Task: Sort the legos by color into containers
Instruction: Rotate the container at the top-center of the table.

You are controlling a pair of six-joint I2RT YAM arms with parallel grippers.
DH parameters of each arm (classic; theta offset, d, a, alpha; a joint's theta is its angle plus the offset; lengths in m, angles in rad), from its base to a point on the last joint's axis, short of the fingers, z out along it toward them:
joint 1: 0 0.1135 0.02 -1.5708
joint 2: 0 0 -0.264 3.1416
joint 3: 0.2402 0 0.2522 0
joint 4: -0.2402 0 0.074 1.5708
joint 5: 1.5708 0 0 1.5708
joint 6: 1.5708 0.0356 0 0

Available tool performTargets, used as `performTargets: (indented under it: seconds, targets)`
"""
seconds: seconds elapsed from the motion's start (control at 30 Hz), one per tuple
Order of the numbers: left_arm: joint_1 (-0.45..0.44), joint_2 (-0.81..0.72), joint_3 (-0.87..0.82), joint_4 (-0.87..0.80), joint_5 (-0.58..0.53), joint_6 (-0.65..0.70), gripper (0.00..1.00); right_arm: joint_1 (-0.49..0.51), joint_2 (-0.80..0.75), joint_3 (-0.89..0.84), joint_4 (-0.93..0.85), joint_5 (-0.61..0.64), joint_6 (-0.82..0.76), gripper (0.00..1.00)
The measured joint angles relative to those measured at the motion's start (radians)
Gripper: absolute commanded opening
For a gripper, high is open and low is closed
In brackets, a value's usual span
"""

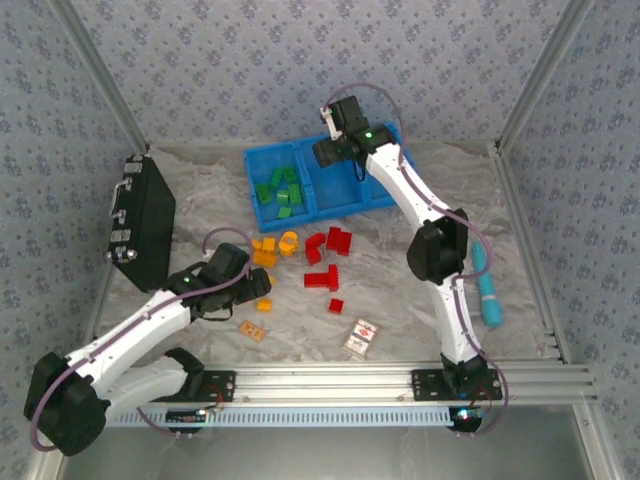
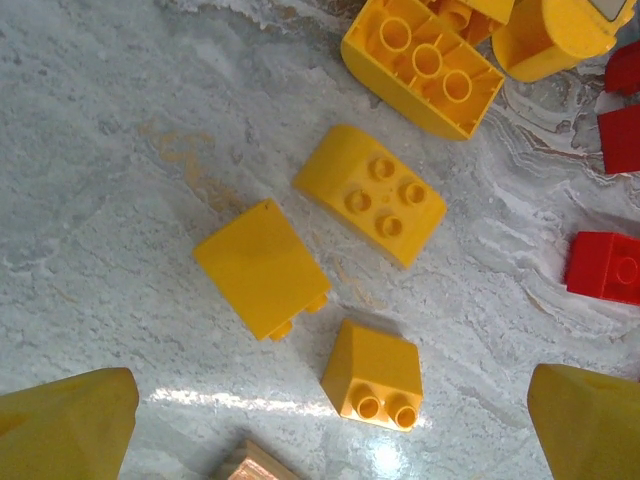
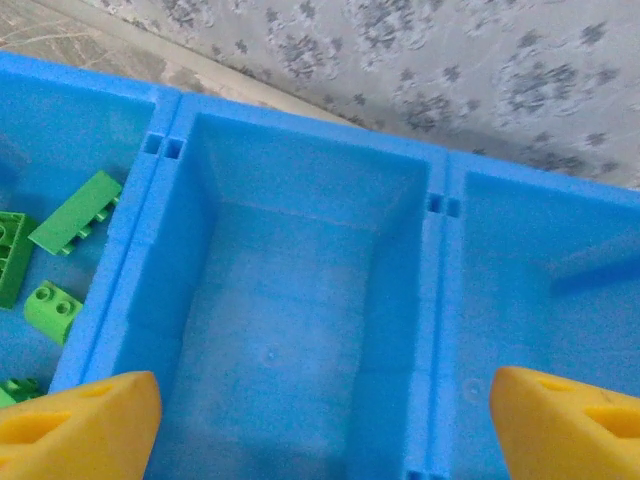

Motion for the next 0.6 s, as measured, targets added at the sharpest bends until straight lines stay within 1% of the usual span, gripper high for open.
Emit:
performTargets:
  seconds: [0.2, 0.33, 0.5, 0.53, 0.6]
  targets:
    - [-0.036, 0.045, 0.000, -0.004, -0.060, -0.082, 1.00, 0.019, 0.087, 0.019, 0.011, -0.112, 0.065, 0.97]
    - [-0.043, 0.029, -0.015, -0.009, -0.092, -0.143, 1.00, 0.023, 0.132, 0.019, 0.035, -0.150, 0.113, 0.98]
    - [-0.043, -0.017, -0.038, -0.035, -0.122, -0.185, 1.00, 0.023, 0.187, 0.060, 0.056, -0.194, 0.158, 0.92]
    - [-0.043, -0.016, -0.039, -0.038, -0.124, -0.187, 1.00, 0.023, 0.197, 0.072, 0.056, -0.197, 0.163, 0.90]
    - [-0.043, -0.008, -0.040, -0.039, -0.130, -0.193, 1.00, 0.025, 0.230, 0.105, 0.055, -0.210, 0.182, 0.82]
